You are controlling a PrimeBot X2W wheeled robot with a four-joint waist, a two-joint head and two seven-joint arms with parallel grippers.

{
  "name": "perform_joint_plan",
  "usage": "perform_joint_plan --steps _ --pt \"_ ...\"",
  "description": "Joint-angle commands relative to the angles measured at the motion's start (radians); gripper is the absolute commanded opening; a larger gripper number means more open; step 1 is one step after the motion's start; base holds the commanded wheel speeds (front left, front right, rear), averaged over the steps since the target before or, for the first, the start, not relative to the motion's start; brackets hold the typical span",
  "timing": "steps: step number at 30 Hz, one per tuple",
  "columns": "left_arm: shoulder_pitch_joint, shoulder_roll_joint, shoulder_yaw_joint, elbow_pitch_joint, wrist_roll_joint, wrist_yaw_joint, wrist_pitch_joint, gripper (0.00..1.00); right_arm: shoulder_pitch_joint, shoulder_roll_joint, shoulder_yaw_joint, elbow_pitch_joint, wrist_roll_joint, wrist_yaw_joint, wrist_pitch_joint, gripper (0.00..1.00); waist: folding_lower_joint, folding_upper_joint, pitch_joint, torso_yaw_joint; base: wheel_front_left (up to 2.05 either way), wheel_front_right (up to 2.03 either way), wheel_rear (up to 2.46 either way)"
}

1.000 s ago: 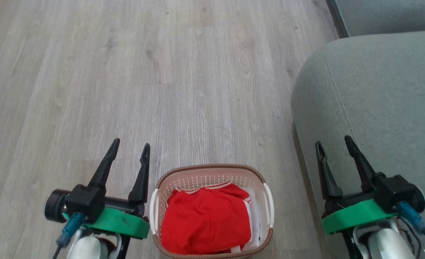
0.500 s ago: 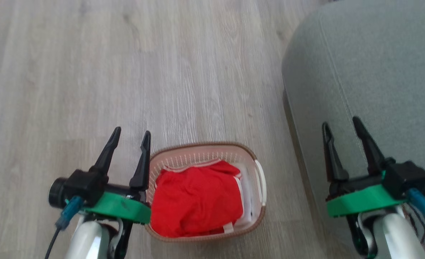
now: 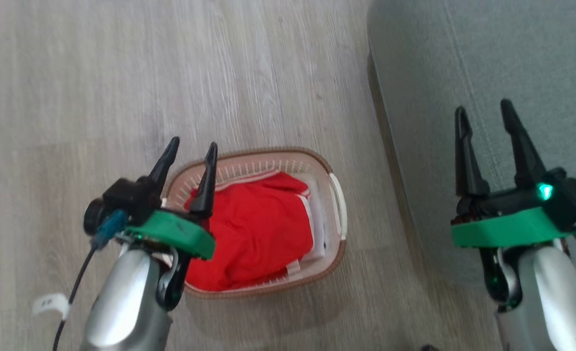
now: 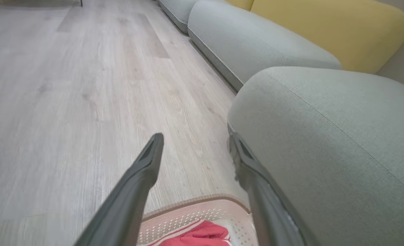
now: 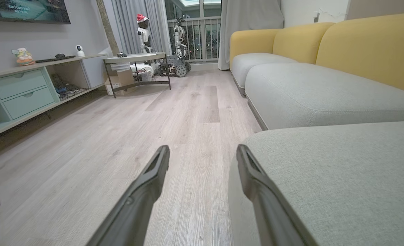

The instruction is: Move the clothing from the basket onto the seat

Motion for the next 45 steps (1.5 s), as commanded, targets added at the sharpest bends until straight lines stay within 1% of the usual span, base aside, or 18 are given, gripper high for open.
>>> perform_joint_plan --steps 1,5,16,20,24,28,35,40,45 --pt "-0.046 0.014 0.011 -0.005 -0.018 -0.005 -0.005 1.0 -0.032 0.006 0.015 -0.044 0.007 0.0 -0.009 1.0 -0.0001 0.0 0.047 -0.021 0.0 0.0 0.0" --pt "-0.097 0.018 -0.016 0.066 -0.043 -0.006 0.004 1.0 -0.063 0.008 0.017 -0.057 0.012 0.0 -0.009 1.0 -0.0001 0.0 0.095 -0.034 0.0 0.0 0.0" --pt "-0.29 0.035 -0.142 0.414 -0.114 -0.006 0.064 1.0 -0.144 0.014 0.036 -0.092 0.035 0.0 -0.009 1.0 -0.0001 0.0 0.227 -0.084 0.0 0.0 0.0" --pt "-0.368 0.037 -0.19 0.516 -0.137 -0.006 0.075 1.0 -0.175 0.014 0.039 -0.121 0.044 0.0 -0.009 1.0 -0.0001 0.0 0.289 -0.103 0.0 0.0 0.0" --pt "-0.452 0.049 -0.234 0.622 -0.17 -0.006 0.103 1.0 -0.208 0.014 0.041 -0.183 0.052 0.0 -0.009 1.0 -0.0001 0.0 0.363 -0.124 0.0 0.0 0.0" --pt "-0.497 0.05 -0.288 0.681 -0.199 -0.006 0.139 1.0 -0.226 0.014 0.038 -0.235 0.058 0.0 -0.009 1.0 -0.0001 0.0 0.414 -0.135 0.0 0.0 0.0" --pt "-0.565 0.059 -0.352 0.76 -0.242 -0.006 0.194 1.0 -0.25 0.014 0.031 -0.313 0.067 0.0 -0.009 1.0 -0.0001 0.0 0.49 -0.154 0.0 0.0 0.0" --pt "-0.608 0.063 -0.39 0.816 -0.254 -0.006 0.244 1.0 -0.271 0.014 0.035 -0.343 0.075 0.0 -0.009 1.0 -0.0001 0.0 0.536 -0.173 0.0 0.0 0.0" --pt "-0.63 0.067 -0.418 0.868 -0.259 -0.006 0.296 1.0 -0.274 0.014 0.047 -0.361 0.077 0.0 -0.009 1.0 -0.0001 0.0 0.558 -0.185 0.0 0.0 0.0"
